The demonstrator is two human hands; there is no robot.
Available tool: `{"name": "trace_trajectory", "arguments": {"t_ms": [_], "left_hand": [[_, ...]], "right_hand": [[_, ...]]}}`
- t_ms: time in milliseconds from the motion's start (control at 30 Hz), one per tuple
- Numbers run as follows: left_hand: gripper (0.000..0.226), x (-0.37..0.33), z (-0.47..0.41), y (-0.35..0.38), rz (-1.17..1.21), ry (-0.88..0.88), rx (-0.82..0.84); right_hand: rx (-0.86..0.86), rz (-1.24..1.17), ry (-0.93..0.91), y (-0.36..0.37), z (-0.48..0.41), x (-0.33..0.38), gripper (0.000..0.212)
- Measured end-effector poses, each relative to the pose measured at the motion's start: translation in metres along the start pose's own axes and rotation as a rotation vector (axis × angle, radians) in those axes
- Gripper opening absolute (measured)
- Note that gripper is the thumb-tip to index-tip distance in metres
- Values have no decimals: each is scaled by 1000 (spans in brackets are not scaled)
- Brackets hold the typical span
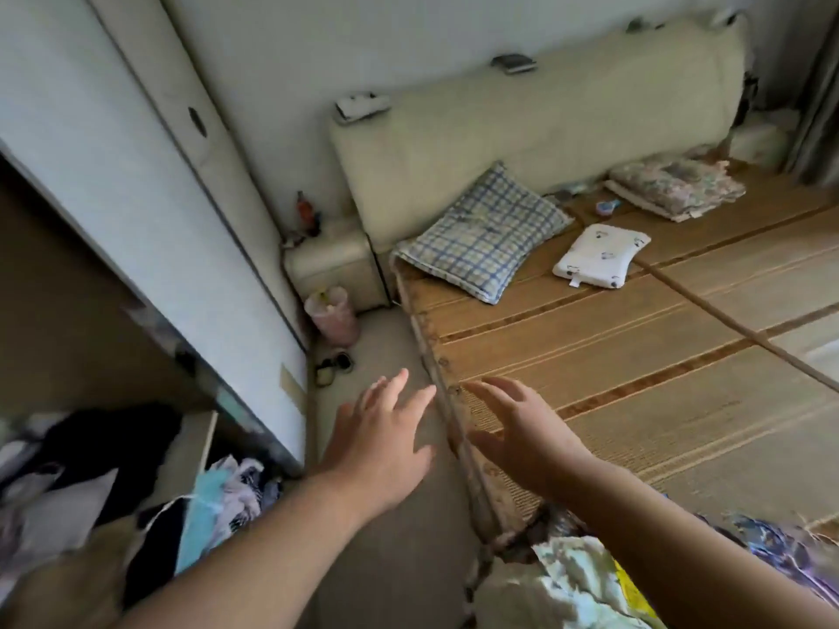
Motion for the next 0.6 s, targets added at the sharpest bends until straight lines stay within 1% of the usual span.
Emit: {"name": "trace_trajectory", "arguments": {"t_ms": [100, 200, 300, 400, 500, 600], "left_hand": [[69, 66, 35, -63, -98, -105, -155], [70, 123, 77, -116, -179, -217, -276], [69, 173, 116, -164, -238, -351, -399], [71, 211, 148, -203, -278, -483, -514], [71, 243, 168, -244, -347, -597, -618], [71, 263, 182, -282, -466, -682, -697]], "right_hand": [[-6, -43, -183, 14, -38, 94, 65], [-1, -76, -365, 30, -67, 183, 63], [10, -139, -504, 45, -90, 267, 61], [36, -196, -610, 57, -109, 336, 61], [47, -187, -751, 63, -131, 396, 60], [49, -223, -900, 62, -155, 452, 60]]}}
Point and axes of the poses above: each hand's wrist, its own z-axis away from the middle knuckle, its own y-axis out of the palm, x = y × z, the point moved 2 cm from there along -z, towards the middle knuckle, and after that the axes turned 4 degrees about -x, right-handed, at the moved point
